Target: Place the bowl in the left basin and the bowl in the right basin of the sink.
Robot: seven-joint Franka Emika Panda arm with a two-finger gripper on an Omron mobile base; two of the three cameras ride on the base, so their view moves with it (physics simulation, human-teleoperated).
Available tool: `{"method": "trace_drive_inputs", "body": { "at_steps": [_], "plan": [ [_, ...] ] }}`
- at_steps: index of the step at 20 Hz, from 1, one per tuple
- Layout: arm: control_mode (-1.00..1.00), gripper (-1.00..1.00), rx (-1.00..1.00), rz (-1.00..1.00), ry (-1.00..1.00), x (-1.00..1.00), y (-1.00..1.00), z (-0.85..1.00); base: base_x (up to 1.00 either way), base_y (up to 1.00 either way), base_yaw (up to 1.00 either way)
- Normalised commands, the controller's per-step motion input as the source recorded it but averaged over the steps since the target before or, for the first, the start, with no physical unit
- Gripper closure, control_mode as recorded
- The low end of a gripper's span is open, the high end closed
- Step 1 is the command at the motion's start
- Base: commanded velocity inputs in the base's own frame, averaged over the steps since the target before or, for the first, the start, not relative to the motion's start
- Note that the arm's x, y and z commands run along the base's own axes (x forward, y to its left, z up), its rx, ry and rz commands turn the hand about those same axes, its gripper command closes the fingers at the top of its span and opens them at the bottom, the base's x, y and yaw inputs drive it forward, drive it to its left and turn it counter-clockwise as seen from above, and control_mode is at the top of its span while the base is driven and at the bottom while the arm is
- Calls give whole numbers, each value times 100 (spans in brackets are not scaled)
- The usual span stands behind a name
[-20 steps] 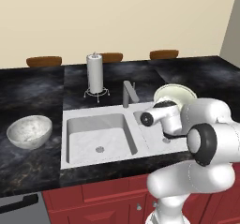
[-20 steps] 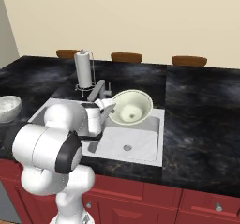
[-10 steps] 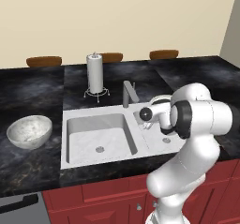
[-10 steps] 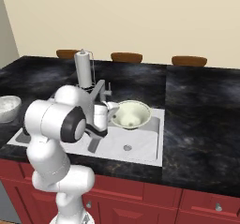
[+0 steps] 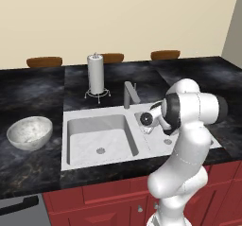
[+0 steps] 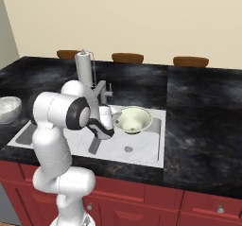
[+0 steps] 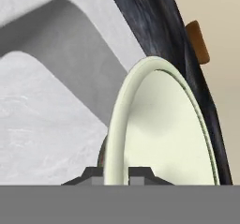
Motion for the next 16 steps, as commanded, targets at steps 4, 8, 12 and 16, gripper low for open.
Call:
{"method": "trace_drive_inputs", "body": {
  "at_steps": [4,8,12,16],
  "plan": [
    [-100,100,-2,0,0,14,0,-61,0,0,0],
    [-100,100,0,0,0,43,0,-49,0,0,0],
    [-100,100,0,0,0,29,0,-47,0,0,0],
    [-100,100,0,0,0,22,-8,-49,0,0,0]
  ]
}}
